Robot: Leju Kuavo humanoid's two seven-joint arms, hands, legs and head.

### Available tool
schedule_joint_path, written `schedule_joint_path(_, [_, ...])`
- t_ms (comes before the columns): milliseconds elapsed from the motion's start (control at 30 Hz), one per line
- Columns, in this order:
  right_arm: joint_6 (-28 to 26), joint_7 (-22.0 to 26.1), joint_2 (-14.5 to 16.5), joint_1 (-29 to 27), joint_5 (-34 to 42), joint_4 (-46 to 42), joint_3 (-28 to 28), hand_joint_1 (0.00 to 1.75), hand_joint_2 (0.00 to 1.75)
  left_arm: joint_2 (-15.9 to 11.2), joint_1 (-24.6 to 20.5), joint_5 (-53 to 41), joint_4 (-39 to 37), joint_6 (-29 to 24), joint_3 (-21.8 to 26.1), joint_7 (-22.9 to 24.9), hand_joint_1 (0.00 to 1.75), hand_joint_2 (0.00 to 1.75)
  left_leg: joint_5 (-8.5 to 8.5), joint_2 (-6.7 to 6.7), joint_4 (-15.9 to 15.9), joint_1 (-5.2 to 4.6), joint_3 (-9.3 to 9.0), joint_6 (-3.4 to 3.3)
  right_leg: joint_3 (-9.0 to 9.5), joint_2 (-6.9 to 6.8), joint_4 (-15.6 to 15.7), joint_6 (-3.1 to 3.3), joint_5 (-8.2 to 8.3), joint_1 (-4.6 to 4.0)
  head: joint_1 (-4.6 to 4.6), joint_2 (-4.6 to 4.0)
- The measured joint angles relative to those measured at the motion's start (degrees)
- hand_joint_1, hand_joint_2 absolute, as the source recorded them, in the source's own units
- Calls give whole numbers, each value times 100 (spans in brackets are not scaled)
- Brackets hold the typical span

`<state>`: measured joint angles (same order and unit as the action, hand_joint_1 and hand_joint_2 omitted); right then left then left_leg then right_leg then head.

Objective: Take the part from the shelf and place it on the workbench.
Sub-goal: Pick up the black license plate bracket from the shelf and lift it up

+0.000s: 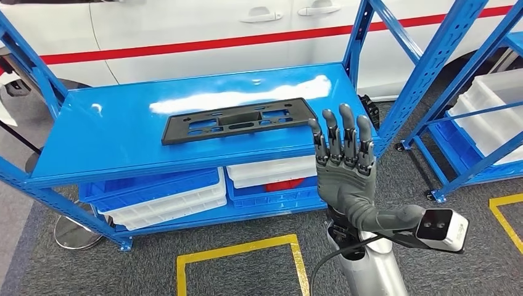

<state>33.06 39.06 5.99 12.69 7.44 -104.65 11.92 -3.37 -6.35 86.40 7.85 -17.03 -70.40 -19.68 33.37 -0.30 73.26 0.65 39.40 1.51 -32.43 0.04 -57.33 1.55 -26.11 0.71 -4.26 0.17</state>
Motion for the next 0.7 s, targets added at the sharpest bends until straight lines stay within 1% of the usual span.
schedule_joint_path(33, [-6, 0, -8, -2, 5, 8, 5, 0, 0, -2, 9, 0, 0, 1, 0, -3, 0, 0, -75, 0, 69, 4, 91, 10, 29, 6, -2, -5, -27, -1, 0, 0])
schedule_joint_path(67, [-8, 0, -15, -4, 9, 14, 9, 0, 0, -5, 14, 0, 0, 1, 0, -4, 0, 0, -264, 1, -95, 7, 64, 13, 70, 12, -4, -15, -58, 0, 0, 0])
schedule_joint_path(100, [-7, 0, -21, -4, 10, 19, 13, 0, 0, -8, 14, 0, -1, 1, 0, -4, 0, 0, -529, 2, -462, 10, -67, 10, 123, 16, -5, -28, -94, 1, 0, 0])
schedule_joint_path(133, [-6, 0, -27, -3, 10, 23, 21, 0, 0, -11, 14, 0, -1, 1, 0, -5, 0, 0, -739, 2, -859, 8, -239, -4, 173, 17, -5, -47, -132, -3, 1, 0])
schedule_joint_path(167, [-5, 0, -31, 0, 10, 26, 29, 0, 0, -13, 10, 0, -2, 2, 0, -7, 0, 0, -874, 0, -1202, 0, -389, -27, 206, 21, -14, -73, -168, -13, 1, 0])
schedule_joint_path(200, [-5, 0, -34, 3, 10, 28, 37, 0, 0, -13, 7, 0, -2, 2, 1, -8, 0, 0, -925, -2, -1412, -9, -483, -54, 223, 24, -19, -100, -195, -22, 1, 0])
schedule_joint_path(233, [-5, 0, -37, 6, 10, 30, 43, 0, 0, -13, 7, 0, -2, 3, 1, -8, 0, 0, -896, -5, -1483, -19, -520, -87, 227, 27, -20, -128, -213, -31, 1, 0])
schedule_joint_path(300, [-5, 1, -39, 10, 11, 29, 48, 0, 0, -13, 10, 0, -2, 3, 1, -8, 0, 0, -873, -8, -1514, -17, -531, -158, 232, 28, -13, -187, -246, -33, 1, 0])
schedule_joint_path(333, [-5, 1, -40, 14, 12, 27, 49, 0, 0, -13, 10, 0, -2, 3, 0, -9, 0, 0, -865, -8, -1533, -9, -552, -196, 221, 25, -59, -220, -282, -27, 1, 0])
schedule_joint_path(367, [-5, 2, -42, 20, 13, 25, 50, 0, 0, -13, 7, 0, -2, 3, 0, -10, 0, 0, -858, -7, -1556, -1, -578, -233, 159, 22, -200, -252, -360, -20, 1, 0])
schedule_joint_path(400, [-5, 2, -45, 24, 13, 25, 50, 0, 0, -13, 2, 0, -2, 3, 0, -12, 0, 0, -846, -4, -1574, 7, -607, -266, 30, 18, -456, -279, -482, -11, 2, 0])
schedule_joint_path(433, [-5, 2, -54, 24, 13, 27, 51, 0, 0, -13, -2, 0, -2, 3, 0, -13, 0, 0, -824, -2, -1579, 3, -631, -288, -181, 15, -843, -299, -636, -2, 2, 0])
schedule_joint_path(467, [-3, 2, -65, 20, 15, 31, 51, 0, 0, -13, -3, 0, -2, 3, 1, -14, 0, 0, -800, 0, -1578, -1, -651, -304, -437, 15, -1268, -314, -782, 3, 2, 0])
schedule_joint_path(500, [-2, 2, -80, 13, 19, 36, 51, 0, 0, -13, 1, 0, -2, 3, 1, -15, 0, 0, -773, 0, -1576, -4, -678, -310, -664, 14, -1605, -322, -848, 7, 2, 0])
schedule_joint_path(533, [0, 2, -96, 8, 23, 40, 51, 0, 0, -13, 6, 0, -2, 3, 2, -18, 0, 0, -743, -3, -1575, -6, -715, -310, -811, 14, -1763, -322, -797, 8, 2, 0])
schedule_joint_path(567, [1, 2, -109, 7, 28, 43, 51, 0, 0, -13, 10, 0, -2, 4, 2, -20, 0, 0, -710, -9, -1574, -7, -762, -305, -833, 14, -1670, -313, -619, 7, 2, 0])
schedule_joint_path(600, [1, 2, -120, 8, 32, 44, 51, 0, 0, -11, 12, 0, -2, 4, 2, -22, 0, 0, -671, -16, -1574, -7, -820, -296, -738, 13, -1346, -294, -344, 5, 2, 0])
schedule_joint_path(633, [1, 2, -126, 12, 33, 44, 51, 0, 0, -9, 12, 0, -2, 4, 2, -25, 0, 0, -629, -22, -1575, -7, -866, -282, -592, 12, -924, -265, -71, -1, 2, 0])
schedule_joint_path(667, [1, 2, -130, 16, 33, 46, 52, 0, 0, -7, 7, 0, -2, 7, 2, -32, 0, 0, -588, -28, -1570, -17, -906, -255, -445, 9, -548, -235, 112, -18, 3, 0])
schedule_joint_path(700, [1, 2, -133, 20, 33, 48, 52, 0, 0, -5, 4, 0, -2, 11, 2, -41, 0, 0, -554, -30, -1568, -25, -927, -226, -342, 6, -285, -205, 200, -34, 3, 0])
